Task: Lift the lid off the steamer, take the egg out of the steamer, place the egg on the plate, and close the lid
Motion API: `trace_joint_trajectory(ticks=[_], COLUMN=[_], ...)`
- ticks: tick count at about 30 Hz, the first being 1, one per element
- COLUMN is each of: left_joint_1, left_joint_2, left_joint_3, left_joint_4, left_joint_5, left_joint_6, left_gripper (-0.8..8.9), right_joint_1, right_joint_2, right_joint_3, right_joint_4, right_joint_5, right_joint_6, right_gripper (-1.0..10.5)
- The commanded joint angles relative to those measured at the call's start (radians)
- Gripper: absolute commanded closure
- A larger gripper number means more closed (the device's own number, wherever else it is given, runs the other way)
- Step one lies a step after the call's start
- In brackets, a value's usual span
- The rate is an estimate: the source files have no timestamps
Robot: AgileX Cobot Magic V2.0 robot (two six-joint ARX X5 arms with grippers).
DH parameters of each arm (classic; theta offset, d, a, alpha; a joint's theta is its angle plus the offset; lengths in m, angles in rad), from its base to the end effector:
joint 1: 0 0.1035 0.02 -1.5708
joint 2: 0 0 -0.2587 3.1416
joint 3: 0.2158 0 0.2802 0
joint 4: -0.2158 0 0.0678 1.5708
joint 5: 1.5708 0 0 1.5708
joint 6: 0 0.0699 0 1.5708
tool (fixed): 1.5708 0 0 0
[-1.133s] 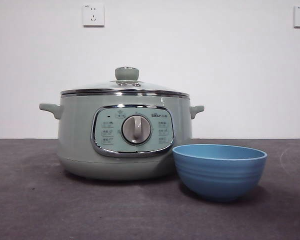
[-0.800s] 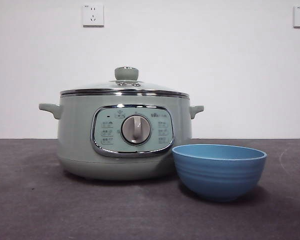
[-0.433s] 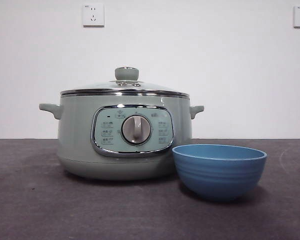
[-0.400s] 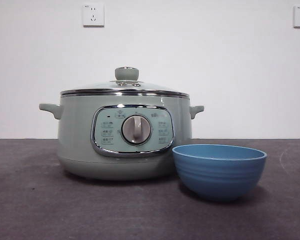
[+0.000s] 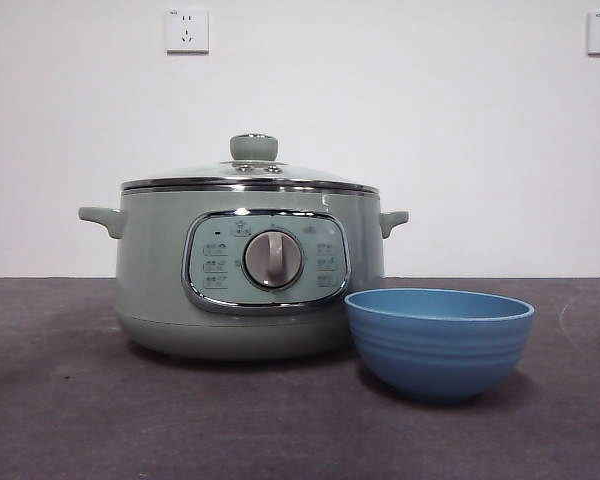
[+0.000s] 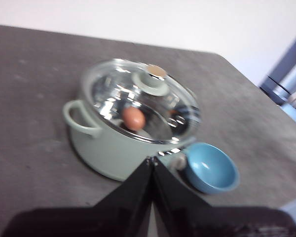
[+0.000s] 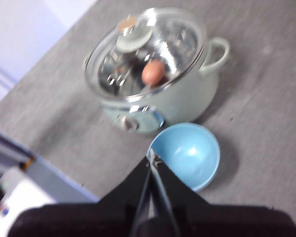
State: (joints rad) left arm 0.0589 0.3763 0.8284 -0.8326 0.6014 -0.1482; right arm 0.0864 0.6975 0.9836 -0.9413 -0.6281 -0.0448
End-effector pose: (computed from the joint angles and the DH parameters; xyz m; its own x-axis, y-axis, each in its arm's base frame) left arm 0.1180 -0.0327 0.3255 0.7976 -0.5198 -0.3062 0.4159 0.8414 -0.3449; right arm 0.1618 0.0552 0.3287 0.5885 0.6408 -0.4930 -0.5607 0.7628 0.3222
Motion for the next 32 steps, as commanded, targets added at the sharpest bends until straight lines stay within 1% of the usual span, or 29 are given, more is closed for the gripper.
trace_joint_trajectory(ticks=[1, 3, 5, 11, 12, 13, 14, 15, 16, 17, 18, 23, 26, 32], left_joint_1=[0.004, 0.004, 0.004, 0.003, 0.003, 0.003, 0.003, 0.003, 0.003, 0.003, 0.003, 0.000, 0.000, -0.015], left_joint_2=[0.022, 0.035, 0.040, 0.040, 0.040, 0.040, 0.040, 0.040, 0.040, 0.040, 0.040, 0.042, 0.053, 0.146], left_joint_3=[0.037, 0.062, 0.077, 0.078, 0.078, 0.078, 0.078, 0.078, 0.078, 0.078, 0.078, 0.078, 0.080, 0.113], left_joint_4=[-0.039, -0.075, -0.105, -0.123, -0.125, -0.127, -0.129, -0.129, -0.128, -0.128, -0.128, -0.117, -0.085, -0.001], left_joint_5=[0.065, 0.092, 0.097, 0.112, 0.112, 0.112, 0.112, 0.112, 0.112, 0.112, 0.112, 0.112, 0.112, 0.114], left_joint_6=[0.053, 0.071, 0.080, 0.081, 0.080, 0.077, 0.072, 0.070, 0.070, 0.070, 0.070, 0.070, 0.070, 0.070], left_gripper=[8.21, 8.21, 8.21, 8.03, 7.60, 6.73, 5.76, 4.50, 3.49, 2.77, 2.72, 2.72, 2.72, 2.71], right_joint_1=[0.014, 0.023, 0.030, 0.039, 0.039, 0.039, 0.039, 0.039, 0.039, 0.039, 0.039, 0.039, 0.039, 0.039], right_joint_2=[0.023, 0.035, 0.035, 0.035, 0.035, 0.035, 0.035, 0.035, 0.035, 0.035, 0.035, 0.035, 0.035, 0.036], right_joint_3=[0.041, 0.056, 0.056, 0.056, 0.056, 0.056, 0.056, 0.056, 0.056, 0.056, 0.056, 0.056, 0.056, 0.056], right_joint_4=[-0.084, -0.138, -0.161, -0.168, -0.168, -0.168, -0.168, -0.168, -0.168, -0.168, -0.168, -0.166, -0.165, -0.154], right_joint_5=[-0.023, -0.065, -0.094, -0.099, -0.099, -0.099, -0.099, -0.099, -0.099, -0.098, -0.098, -0.099, -0.099, -0.099], right_joint_6=[-0.074, -0.100, -0.107, -0.102, -0.102, -0.101, -0.101, -0.098, -0.093, -0.093, -0.093, -0.093, -0.093, -0.090], right_gripper=[9.6, 9.6, 9.6, 9.3, 8.9, 8.1, 7.2, 6.0, 5.0, 4.1, 3.7, 3.7, 3.7, 3.7])
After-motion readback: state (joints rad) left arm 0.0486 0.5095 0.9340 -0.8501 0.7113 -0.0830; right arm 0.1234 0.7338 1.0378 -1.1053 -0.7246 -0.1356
